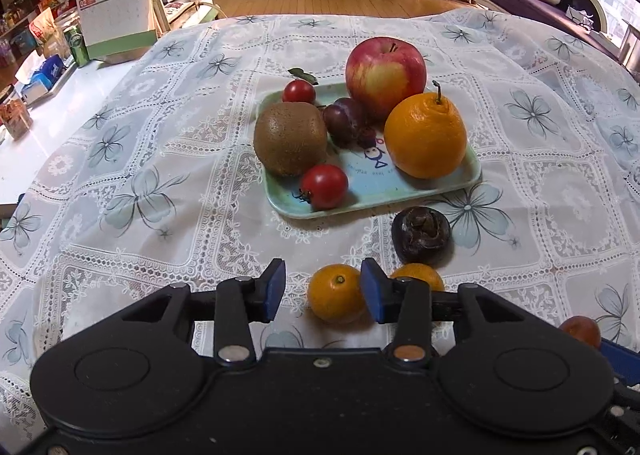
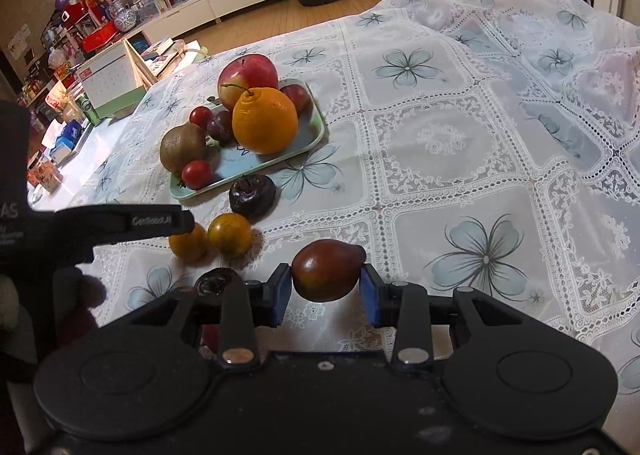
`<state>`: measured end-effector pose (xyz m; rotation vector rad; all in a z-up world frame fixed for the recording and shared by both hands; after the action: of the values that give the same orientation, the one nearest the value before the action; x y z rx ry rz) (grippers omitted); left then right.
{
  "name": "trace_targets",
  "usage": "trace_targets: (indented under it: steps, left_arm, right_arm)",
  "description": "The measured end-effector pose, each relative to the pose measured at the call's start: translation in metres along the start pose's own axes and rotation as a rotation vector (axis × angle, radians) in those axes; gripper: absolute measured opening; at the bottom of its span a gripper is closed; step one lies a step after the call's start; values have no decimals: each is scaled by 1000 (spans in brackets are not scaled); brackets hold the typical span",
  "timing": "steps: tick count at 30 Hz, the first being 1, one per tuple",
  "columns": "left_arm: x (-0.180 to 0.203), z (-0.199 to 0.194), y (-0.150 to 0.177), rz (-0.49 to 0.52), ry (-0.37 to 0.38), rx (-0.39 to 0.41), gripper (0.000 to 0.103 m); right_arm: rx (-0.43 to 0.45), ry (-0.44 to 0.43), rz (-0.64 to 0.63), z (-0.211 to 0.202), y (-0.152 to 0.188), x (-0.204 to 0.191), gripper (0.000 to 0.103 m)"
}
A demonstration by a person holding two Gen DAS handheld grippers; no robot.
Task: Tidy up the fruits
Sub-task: 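Grasp the brown tomato with the right gripper while the left grasps an orange tomato, then carry both fruits over the gold tray and open both grippers to drop them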
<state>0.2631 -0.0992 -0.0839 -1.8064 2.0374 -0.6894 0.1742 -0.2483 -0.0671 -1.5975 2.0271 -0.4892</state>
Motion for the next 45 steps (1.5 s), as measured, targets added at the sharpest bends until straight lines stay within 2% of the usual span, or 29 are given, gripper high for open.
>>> trace_targets:
  steps: [4, 9, 10, 14, 21, 26, 29, 34, 39, 45]
  left_arm:
    - [0, 3, 4, -24, 36, -21, 51]
    - [0, 18, 9, -49, 33, -75, 51]
    - [0, 21, 10, -53, 42, -84, 46]
    - [-4, 15, 11, -76, 42, -68, 45]
    - [-17, -51, 11, -49, 61, 4, 45]
    - [-29, -113, 29, 18, 41, 93, 46]
    - [-36, -141, 48, 30, 57, 111, 46]
    - [-43, -161, 92, 57, 5, 109, 46]
    - [-52, -159, 128, 20, -25, 59, 46]
    - [-65, -148, 150, 2, -93, 25, 46]
  right_arm:
    - [-8, 1, 1, 2, 1, 0, 38]
    - [-8, 7, -5, 4, 2, 0, 38]
    - [-7, 8, -8, 4, 2, 0, 38]
    - [-4, 8, -13, 3, 3, -1, 38]
    - [38, -16, -16, -14, -2, -5, 38]
    - [100, -70, -11, -54, 1, -10, 38]
    - [122, -97, -44, -83, 12, -15, 38]
    - [127, -127, -145, -119, 38, -34, 39]
    - [62, -178, -265, -125, 73, -65, 39]
    - [-45, -207, -314, -111, 112, -85, 39]
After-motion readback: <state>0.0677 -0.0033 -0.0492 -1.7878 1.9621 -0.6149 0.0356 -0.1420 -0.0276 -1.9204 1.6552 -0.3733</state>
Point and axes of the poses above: each gripper's, at about its wrist camera, not at the fingertips, and z roughly the way its jaws point, x to its right, y to its underside, the point moved 8 cm from there along z, roughly the way its jaws point, and after that the axes turned 5 degrees about -z, right-handed, at the moved point
